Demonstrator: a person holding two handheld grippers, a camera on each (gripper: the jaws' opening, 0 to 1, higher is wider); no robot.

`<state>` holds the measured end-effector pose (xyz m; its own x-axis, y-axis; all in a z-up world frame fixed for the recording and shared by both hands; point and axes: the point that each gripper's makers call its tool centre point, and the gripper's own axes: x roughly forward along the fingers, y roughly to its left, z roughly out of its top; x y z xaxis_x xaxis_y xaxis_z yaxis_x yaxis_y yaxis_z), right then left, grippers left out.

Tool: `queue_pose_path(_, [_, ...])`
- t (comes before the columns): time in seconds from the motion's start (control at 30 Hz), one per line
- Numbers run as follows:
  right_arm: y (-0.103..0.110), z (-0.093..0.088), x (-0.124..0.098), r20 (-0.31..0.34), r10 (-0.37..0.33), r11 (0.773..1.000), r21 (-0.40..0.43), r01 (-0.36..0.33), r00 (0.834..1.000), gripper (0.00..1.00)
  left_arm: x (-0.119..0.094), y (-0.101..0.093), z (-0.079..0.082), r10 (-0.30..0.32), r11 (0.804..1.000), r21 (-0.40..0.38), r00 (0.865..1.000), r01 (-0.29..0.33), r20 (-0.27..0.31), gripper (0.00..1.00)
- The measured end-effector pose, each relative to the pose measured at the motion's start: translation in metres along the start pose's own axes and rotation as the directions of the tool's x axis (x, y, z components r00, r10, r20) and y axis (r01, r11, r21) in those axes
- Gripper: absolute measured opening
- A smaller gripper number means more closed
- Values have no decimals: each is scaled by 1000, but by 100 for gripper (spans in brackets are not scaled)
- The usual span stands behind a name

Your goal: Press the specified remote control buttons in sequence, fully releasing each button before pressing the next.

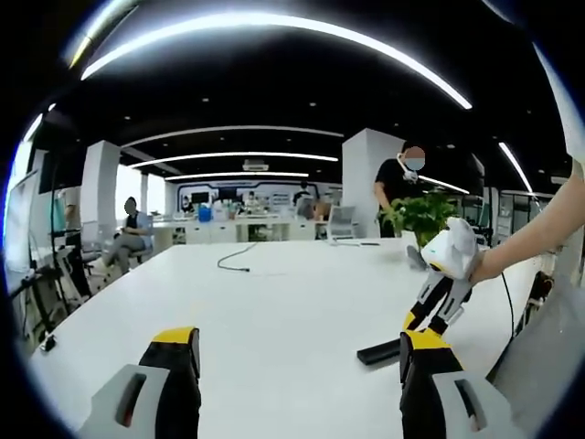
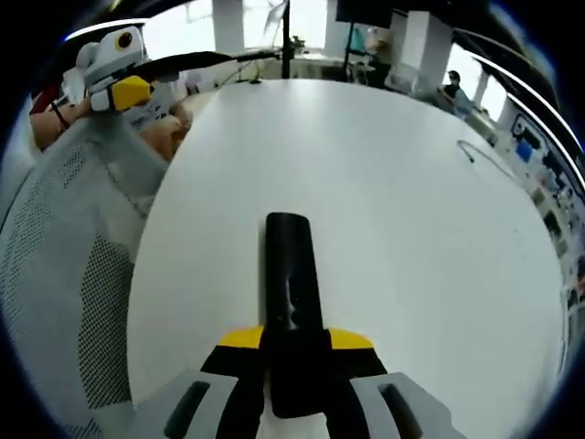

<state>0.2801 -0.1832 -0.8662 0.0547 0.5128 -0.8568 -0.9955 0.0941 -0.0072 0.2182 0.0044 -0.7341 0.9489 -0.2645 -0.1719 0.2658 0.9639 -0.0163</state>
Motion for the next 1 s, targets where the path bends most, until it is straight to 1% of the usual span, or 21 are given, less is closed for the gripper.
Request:
queue_pose_path(0.3, [-14,1,1,-7,3,1000,-1,-3,1000,21,1,-1,-1,-5,1000,-1,1000,5,-3,93])
queue_pose_path(0.5, [-28,1,2,-19,4,1000,-1,-4,1000,21,1,-1,-1,-5,1000,-1,1000,5,-4,93])
queue_pose_path(0.63, [-38,2,3,-31,1,1000,5,-1,1000,21,1,-1,-2,-7,1000,-4,1000,7,-6,93])
queue_pose_path(1.0, [-55,3,3,-61,7,1000,3,-7,998,21,0,1,-2,2,1000,-10,1000,-2,-5,93])
